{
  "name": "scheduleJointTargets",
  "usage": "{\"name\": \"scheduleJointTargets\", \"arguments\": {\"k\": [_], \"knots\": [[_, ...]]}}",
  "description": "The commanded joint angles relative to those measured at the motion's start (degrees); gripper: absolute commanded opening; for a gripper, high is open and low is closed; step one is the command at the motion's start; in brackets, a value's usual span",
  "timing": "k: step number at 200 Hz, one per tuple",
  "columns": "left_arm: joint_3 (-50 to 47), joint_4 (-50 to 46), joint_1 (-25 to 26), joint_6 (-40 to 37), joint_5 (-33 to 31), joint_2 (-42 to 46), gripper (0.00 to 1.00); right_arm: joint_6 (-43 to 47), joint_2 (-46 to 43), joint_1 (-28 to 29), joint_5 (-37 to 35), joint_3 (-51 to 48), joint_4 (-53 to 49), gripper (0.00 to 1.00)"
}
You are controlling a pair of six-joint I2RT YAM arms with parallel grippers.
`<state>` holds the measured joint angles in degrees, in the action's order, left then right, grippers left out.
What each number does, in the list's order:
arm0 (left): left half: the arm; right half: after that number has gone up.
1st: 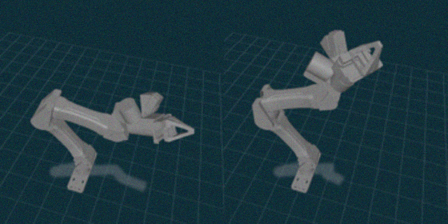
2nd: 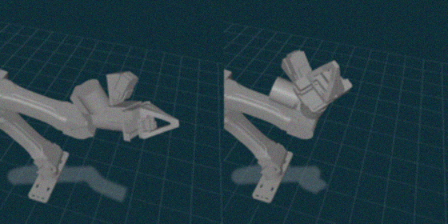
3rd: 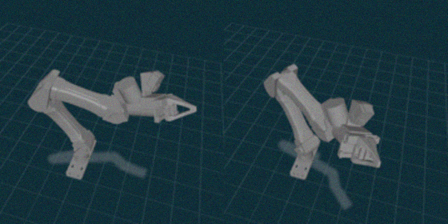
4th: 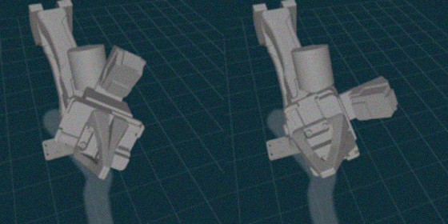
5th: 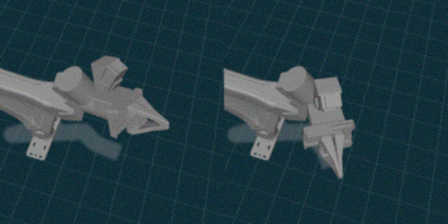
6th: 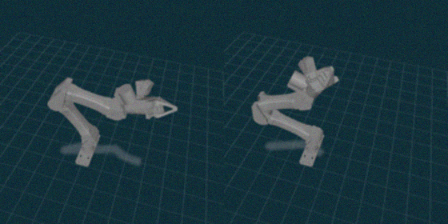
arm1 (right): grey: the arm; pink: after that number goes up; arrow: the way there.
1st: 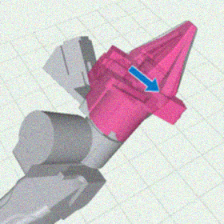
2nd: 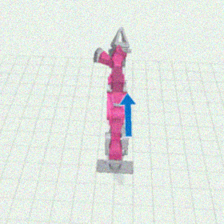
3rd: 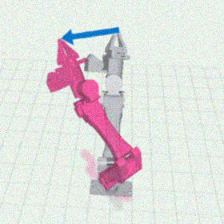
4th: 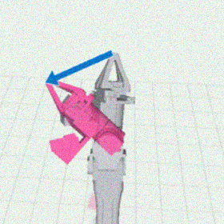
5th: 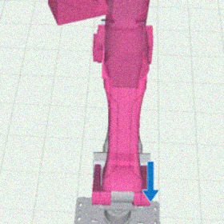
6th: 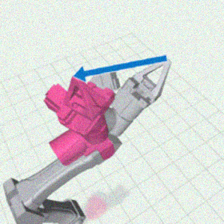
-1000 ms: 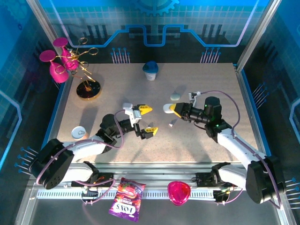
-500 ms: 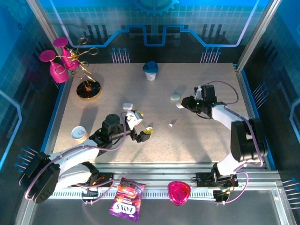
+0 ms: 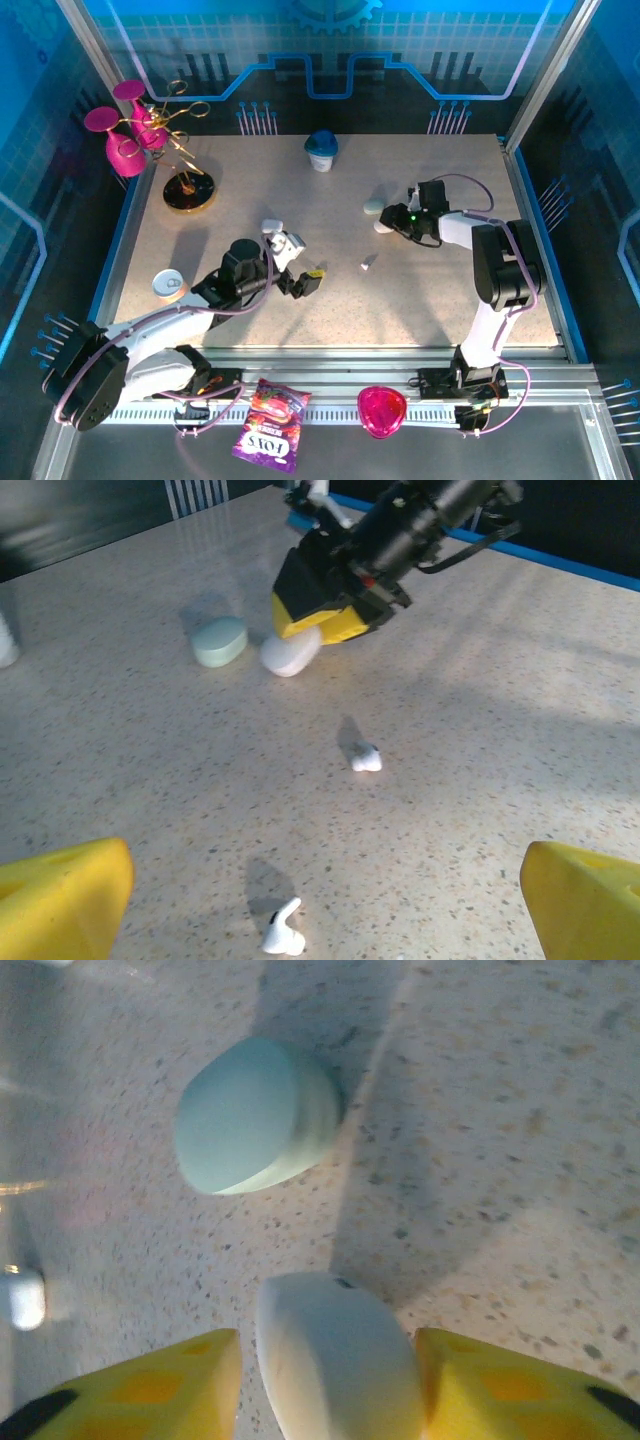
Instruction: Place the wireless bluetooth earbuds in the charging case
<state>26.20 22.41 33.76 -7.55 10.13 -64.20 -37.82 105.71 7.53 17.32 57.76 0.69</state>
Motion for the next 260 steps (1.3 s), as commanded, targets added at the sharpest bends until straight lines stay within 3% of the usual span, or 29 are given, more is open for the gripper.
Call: {"name": "scheduleJointTargets", "arguments": {"k": [1, 20, 39, 73, 117, 139, 178, 213, 260], "knots": [[5.0, -6.9, -2.9, 5.1, -6.7, -1.9, 1.0, 1.9, -4.6, -1.3, -4.4, -0.3, -2.9, 0.66], [8.9, -12.9, -6.2, 9.1, -8.9, -4.8, 0.99, 5.4, -9.4, -1.0, -8.9, -0.6, -6.8, 0.81], [12.6, -18.3, -8.5, 11.5, -11.5, -8.2, 0.99, 9.2, -14.9, 0.4, -11.9, -1.4, -9.7, 0.87], [23.2, -32.0, -13.8, 15.5, -15.2, -18.3, 0.99, 13.0, -23.4, 5.0, -12.3, -3.5, -12.4, 0.89], [44.3, -53.5, -17.3, 17.9, -20.1, -38.4, 0.99, 14.0, -29.2, 10.9, -12.2, -4.9, -15.6, 0.89], [48.1, -54.2, -17.3, 17.8, -19.4, -42.9, 0.99, 14.1, -30.9, 11.4, -12.0, -5.5, -16.3, 0.89], [54.7, -58.7, -17.3, 17.5, -20.2, -49.2, 0.9, 14.4, -31.9, 11.4, -12.5, -6.0, -17.1, 0.9], [56.1, -58.6, -17.3, 17.6, -20.5, -51.4, 0.79, 14.5, -31.7, 11.4, -12.1, -6.1, -17.0, 0.89], [57.1, -59.1, -17.3, 17.9, -21.2, -53.4, 0.71, 14.5, -33.1, 11.5, -11.9, -5.3, -18.9, 0.89]]}}
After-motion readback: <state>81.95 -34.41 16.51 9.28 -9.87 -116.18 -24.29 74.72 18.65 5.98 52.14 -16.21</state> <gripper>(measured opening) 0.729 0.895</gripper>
